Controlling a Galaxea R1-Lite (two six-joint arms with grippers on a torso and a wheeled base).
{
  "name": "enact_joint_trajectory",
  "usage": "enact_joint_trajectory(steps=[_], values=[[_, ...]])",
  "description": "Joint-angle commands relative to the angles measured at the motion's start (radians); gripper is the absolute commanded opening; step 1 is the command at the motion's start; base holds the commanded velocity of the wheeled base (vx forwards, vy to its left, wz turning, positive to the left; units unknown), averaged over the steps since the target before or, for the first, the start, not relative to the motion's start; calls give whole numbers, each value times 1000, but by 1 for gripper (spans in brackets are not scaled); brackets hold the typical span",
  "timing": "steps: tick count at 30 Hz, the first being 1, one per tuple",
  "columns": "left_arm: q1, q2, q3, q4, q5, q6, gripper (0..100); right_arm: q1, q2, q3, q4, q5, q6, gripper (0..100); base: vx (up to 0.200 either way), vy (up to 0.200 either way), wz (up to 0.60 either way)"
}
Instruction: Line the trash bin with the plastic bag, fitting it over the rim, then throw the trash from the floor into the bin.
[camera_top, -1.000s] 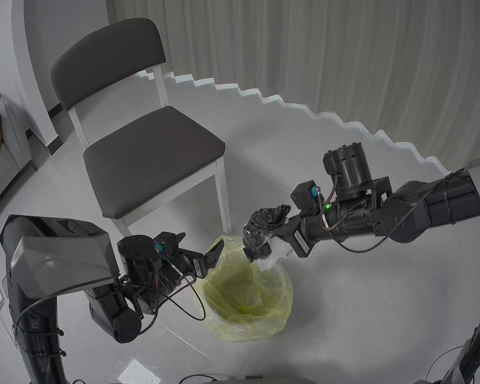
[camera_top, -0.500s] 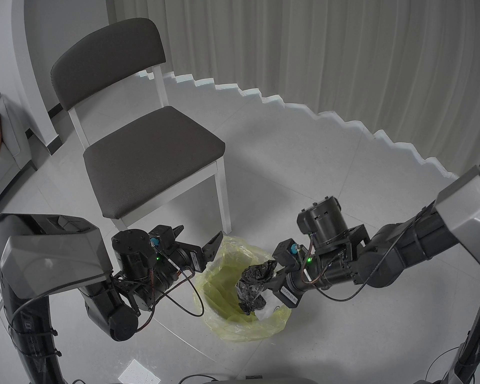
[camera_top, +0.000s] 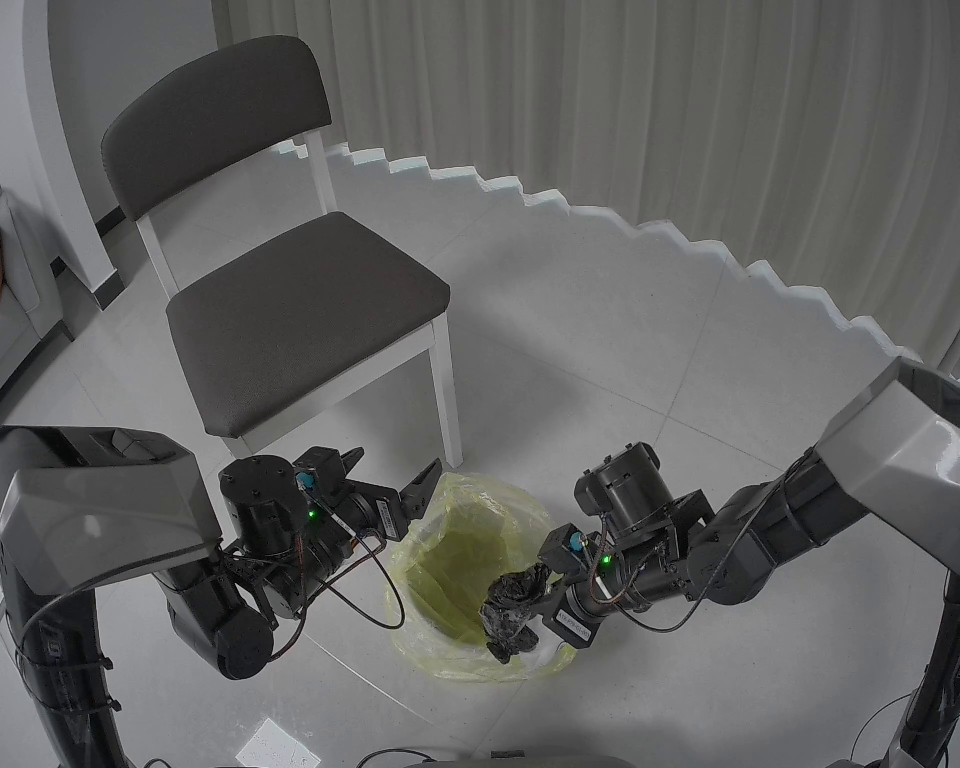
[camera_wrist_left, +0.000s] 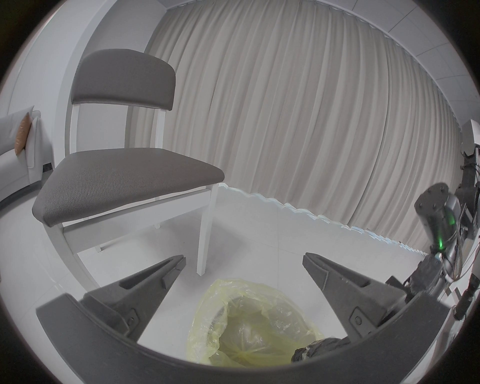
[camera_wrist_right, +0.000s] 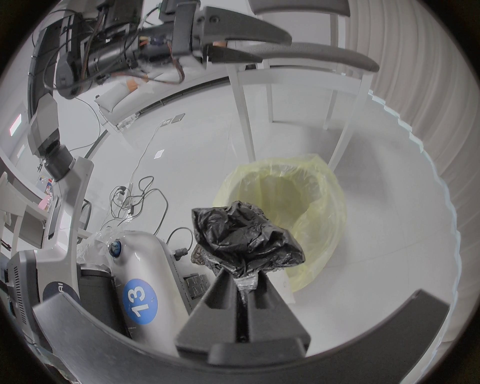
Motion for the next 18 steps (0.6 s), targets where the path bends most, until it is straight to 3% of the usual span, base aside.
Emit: enact_joint_trajectory(steps=[1, 12, 18], values=[[0, -5, 0, -18, 1, -9, 100, 1, -65, -51, 6, 2, 1, 0, 0, 0, 0], [0, -17, 1, -18, -1, -12, 100, 1, -125, -203, 98, 0, 10, 0, 0, 0, 0], [2, -17, 1, -18, 1, -12, 100, 33, 18, -291, 83, 0, 17, 0, 0, 0, 0]])
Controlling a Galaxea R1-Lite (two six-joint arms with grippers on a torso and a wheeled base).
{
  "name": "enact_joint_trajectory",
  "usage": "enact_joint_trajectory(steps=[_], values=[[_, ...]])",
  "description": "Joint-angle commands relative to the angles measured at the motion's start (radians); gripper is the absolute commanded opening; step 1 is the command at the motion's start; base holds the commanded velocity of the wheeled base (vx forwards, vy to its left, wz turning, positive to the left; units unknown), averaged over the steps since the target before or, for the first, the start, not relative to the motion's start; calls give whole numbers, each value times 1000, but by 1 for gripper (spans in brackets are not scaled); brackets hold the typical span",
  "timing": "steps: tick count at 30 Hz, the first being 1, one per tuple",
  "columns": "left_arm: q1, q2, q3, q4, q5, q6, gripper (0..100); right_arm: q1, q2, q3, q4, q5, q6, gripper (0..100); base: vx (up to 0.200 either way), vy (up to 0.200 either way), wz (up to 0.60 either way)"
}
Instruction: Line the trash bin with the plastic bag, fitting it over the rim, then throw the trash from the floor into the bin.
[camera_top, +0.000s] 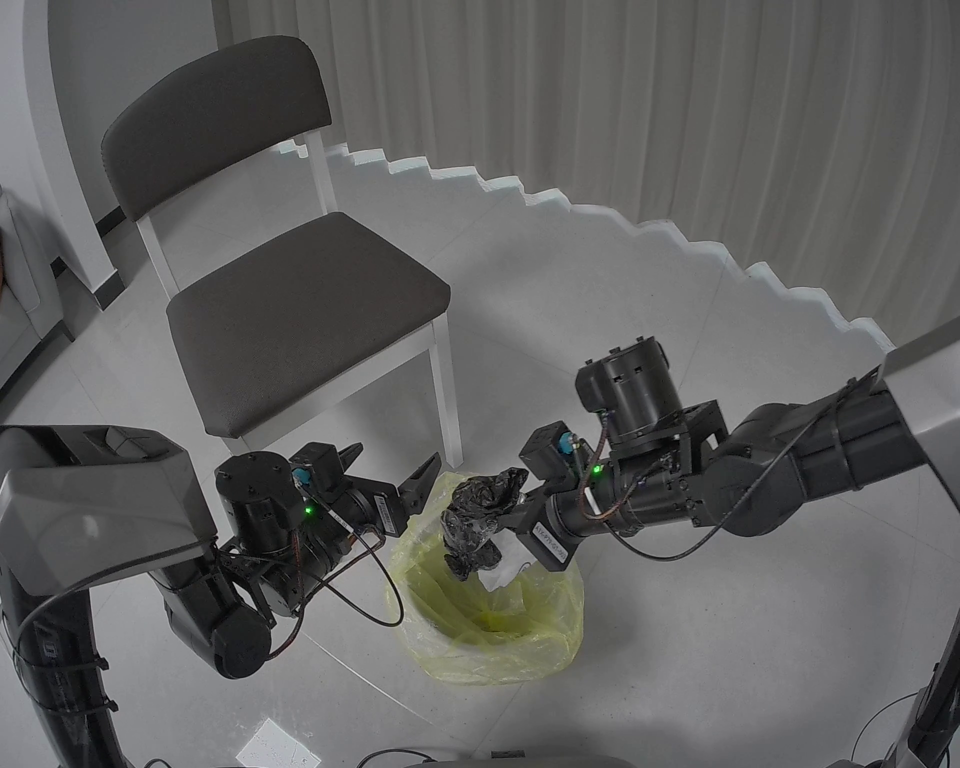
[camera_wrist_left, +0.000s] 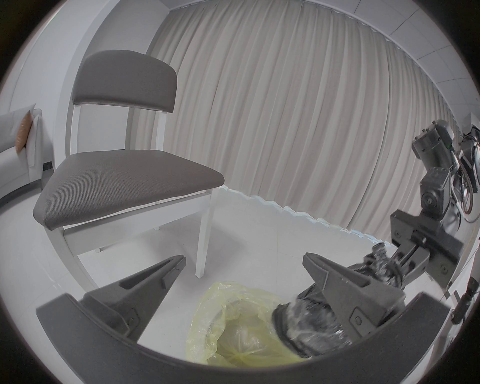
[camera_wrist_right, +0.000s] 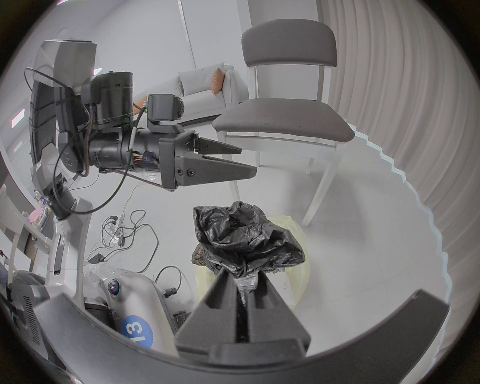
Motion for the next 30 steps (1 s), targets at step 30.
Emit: enact_joint_trajectory(steps=[30], values=[[13, 7, 2, -18, -1, -14, 100, -39, 396, -157, -190, 30, 66, 0, 0, 0, 0]])
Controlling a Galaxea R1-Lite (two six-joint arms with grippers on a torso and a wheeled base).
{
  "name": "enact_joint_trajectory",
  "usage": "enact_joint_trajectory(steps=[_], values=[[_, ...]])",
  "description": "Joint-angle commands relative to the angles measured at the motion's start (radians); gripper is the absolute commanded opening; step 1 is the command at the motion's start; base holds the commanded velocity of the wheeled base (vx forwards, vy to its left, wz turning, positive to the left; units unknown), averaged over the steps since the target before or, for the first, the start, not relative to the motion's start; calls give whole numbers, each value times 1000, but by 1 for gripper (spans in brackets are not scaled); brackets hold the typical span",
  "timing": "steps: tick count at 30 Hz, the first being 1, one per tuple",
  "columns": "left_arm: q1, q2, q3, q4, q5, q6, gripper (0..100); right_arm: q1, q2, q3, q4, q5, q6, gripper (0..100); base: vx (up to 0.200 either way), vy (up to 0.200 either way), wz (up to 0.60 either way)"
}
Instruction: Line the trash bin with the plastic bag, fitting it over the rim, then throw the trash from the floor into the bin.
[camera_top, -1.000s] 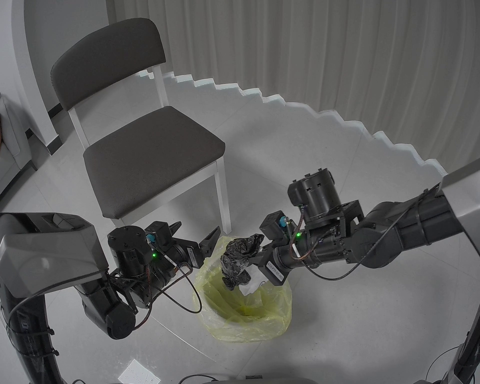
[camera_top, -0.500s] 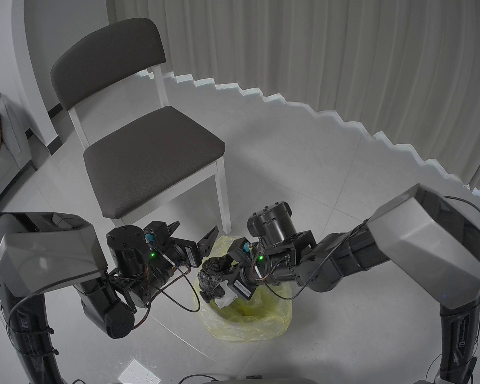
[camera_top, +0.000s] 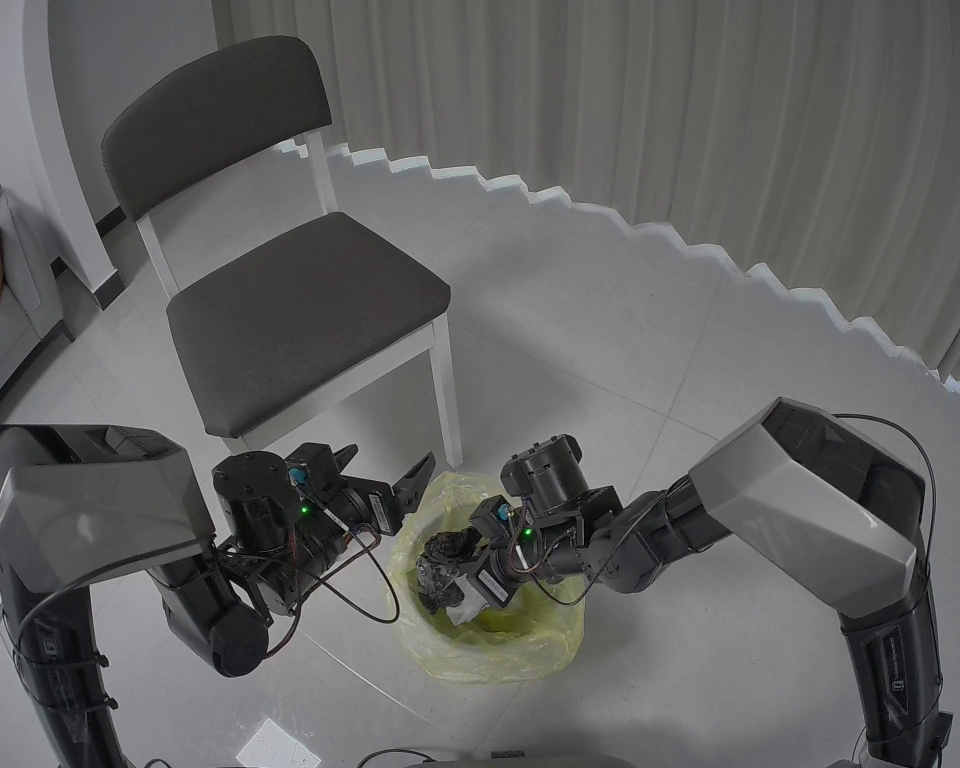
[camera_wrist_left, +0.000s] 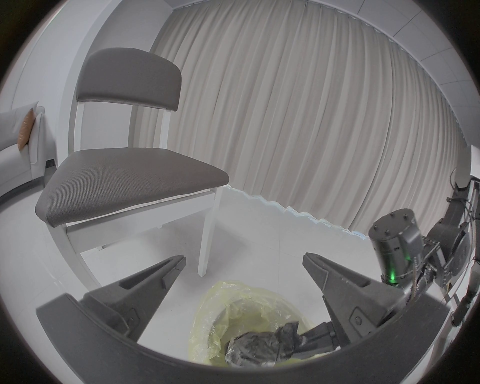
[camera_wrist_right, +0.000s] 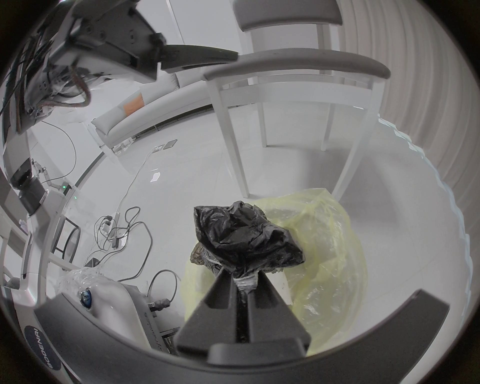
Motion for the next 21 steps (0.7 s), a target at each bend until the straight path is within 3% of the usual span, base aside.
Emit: enact_joint_trajectory(steps=[1, 14, 21], values=[[-1, 3, 0, -18, 0, -2, 100, -53, 7, -9, 3, 2, -2, 0, 0, 0, 0], [-1, 3, 0, -18, 2, -2, 100, -104, -16, -4, 7, 3, -33, 0, 0, 0, 0], [-1, 3, 1, -18, 2, -2, 100, -67, -5, -3, 1, 3, -31, 0, 0, 0, 0]])
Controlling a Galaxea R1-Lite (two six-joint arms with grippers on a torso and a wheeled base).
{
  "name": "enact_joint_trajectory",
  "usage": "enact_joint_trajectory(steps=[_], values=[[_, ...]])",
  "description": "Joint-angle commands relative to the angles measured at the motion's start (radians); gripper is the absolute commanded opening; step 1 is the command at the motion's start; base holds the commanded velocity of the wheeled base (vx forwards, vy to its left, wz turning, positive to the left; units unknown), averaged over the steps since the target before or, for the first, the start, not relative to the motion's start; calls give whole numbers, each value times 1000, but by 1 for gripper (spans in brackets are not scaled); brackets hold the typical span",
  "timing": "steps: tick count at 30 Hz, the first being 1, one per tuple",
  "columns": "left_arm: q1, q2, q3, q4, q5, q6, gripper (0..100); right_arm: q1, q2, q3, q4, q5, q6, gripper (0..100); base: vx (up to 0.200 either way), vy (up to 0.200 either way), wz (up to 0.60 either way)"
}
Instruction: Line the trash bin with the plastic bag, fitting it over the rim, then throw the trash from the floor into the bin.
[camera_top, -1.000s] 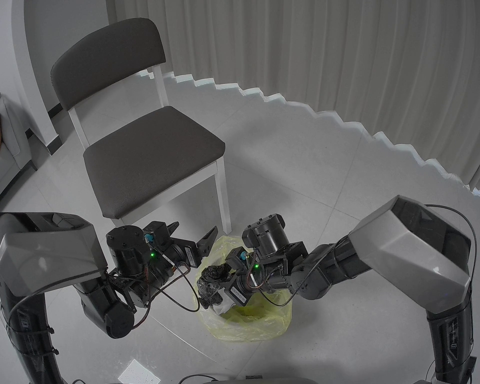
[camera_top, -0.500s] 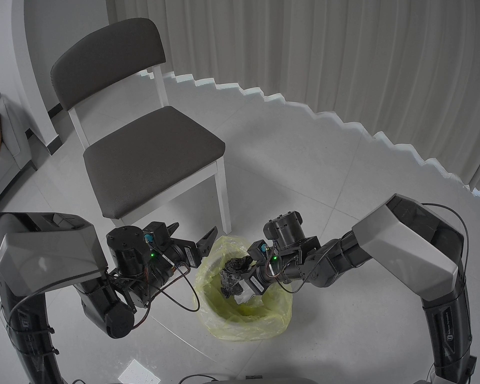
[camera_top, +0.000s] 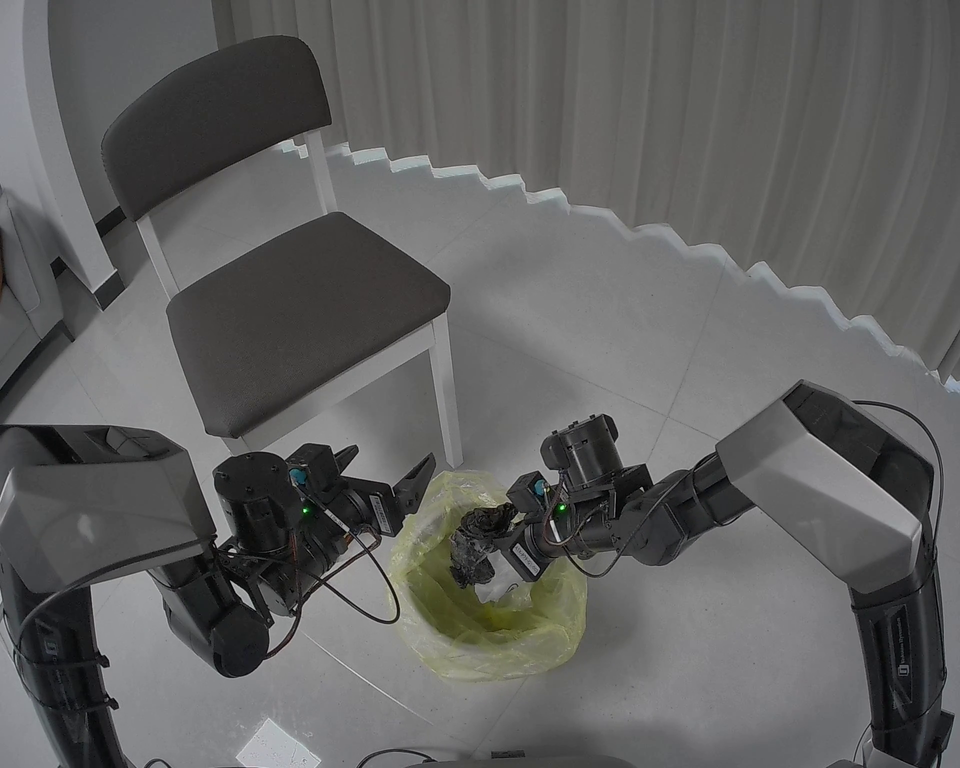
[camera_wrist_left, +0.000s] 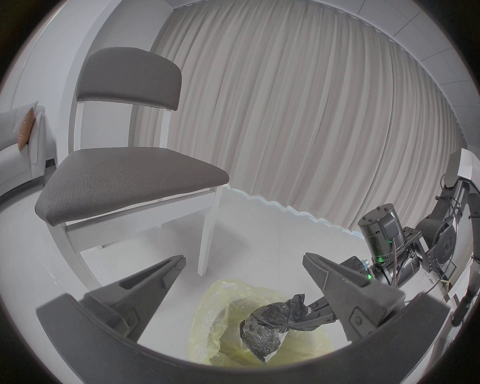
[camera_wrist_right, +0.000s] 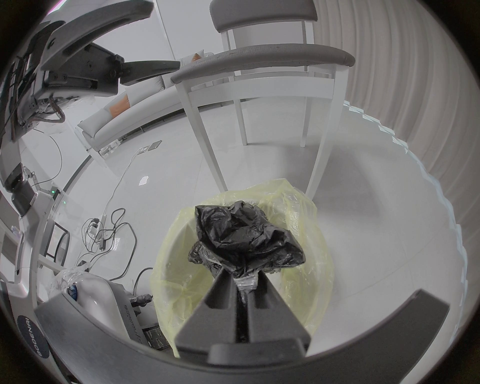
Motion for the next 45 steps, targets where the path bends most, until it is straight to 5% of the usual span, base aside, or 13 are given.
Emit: enact_joint_trajectory(steps=[1, 10, 11, 33, 38, 45], values=[[0, 0, 1, -18, 1, 0, 100, 38, 5, -9, -3, 0, 3, 0, 0, 0, 0], [0, 0, 8, -18, 1, 0, 100, 53, 6, -14, 4, 0, -6, 0, 0, 0, 0], [0, 0, 8, -18, 1, 0, 100, 53, 6, -13, 4, 0, -6, 100, 0, 0, 0], [23, -53, 34, -9, 8, 17, 100, -5, -135, 57, 4, -18, 8, 100, 0, 0, 0], [101, -143, 83, 185, 10, 76, 100, -62, -290, 168, 6, -63, 8, 100, 0, 0, 0], [153, -88, 27, 266, 33, 87, 100, -92, -417, 262, 1, -73, 8, 100, 0, 0, 0]])
